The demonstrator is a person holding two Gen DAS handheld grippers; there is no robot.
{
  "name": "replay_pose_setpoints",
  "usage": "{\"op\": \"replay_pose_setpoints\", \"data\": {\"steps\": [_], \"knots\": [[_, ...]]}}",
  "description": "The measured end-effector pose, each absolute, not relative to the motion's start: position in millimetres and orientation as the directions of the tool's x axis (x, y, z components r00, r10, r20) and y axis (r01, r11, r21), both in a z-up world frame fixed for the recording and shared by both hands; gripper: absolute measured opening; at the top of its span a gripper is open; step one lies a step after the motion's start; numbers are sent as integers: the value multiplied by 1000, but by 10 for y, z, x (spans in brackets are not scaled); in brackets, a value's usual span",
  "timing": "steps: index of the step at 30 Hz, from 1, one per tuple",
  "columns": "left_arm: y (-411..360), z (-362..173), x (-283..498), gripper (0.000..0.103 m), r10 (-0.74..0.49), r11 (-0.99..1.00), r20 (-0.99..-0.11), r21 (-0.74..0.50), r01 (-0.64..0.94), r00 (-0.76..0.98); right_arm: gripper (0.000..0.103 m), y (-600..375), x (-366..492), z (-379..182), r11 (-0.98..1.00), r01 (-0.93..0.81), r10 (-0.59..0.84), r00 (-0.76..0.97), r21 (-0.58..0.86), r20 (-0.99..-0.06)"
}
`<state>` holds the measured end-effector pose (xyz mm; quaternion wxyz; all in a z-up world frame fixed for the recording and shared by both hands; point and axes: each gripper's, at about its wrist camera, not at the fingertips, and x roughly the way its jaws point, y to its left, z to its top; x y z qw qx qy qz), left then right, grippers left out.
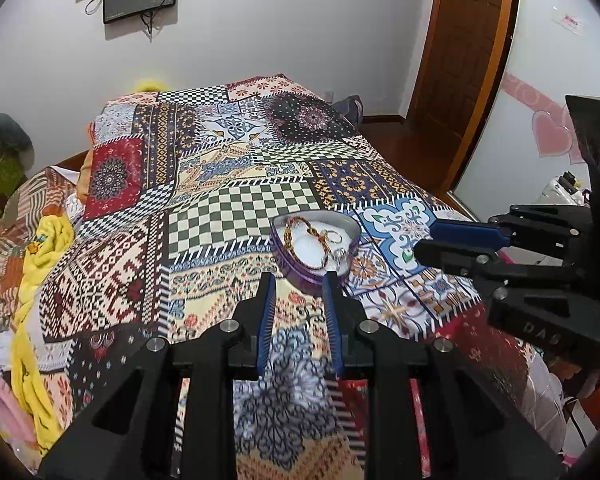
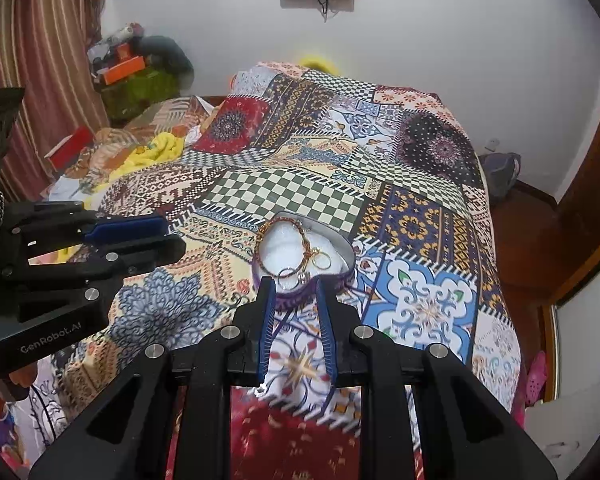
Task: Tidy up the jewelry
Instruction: 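Move both tools back to the remaining jewelry on the red patch, then grasp a gold ring with the right tool while the left tool grasps a silver ring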
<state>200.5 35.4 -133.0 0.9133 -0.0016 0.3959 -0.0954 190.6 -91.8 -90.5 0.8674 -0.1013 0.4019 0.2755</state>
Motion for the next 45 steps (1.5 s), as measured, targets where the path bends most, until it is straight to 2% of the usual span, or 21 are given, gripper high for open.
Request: {"op": "replay_pose_setpoints", "data": {"steps": [15, 32, 45], "knots": [[379, -1601, 1502, 24, -155, 985, -781, -75, 156, 605, 22, -1108, 1468, -1049, 848, -523, 383, 496, 83, -779], [488, -1903, 1302, 26, -154, 987, -823, -97, 131, 547, 22, -758, 1116, -1570, 786, -588, 435, 306, 191, -847], [445, -1954, 1352, 26, -204, 977, -833, -139, 162, 514, 22, -626, 1129, -1710, 773, -616, 425, 322, 154, -846]]}}
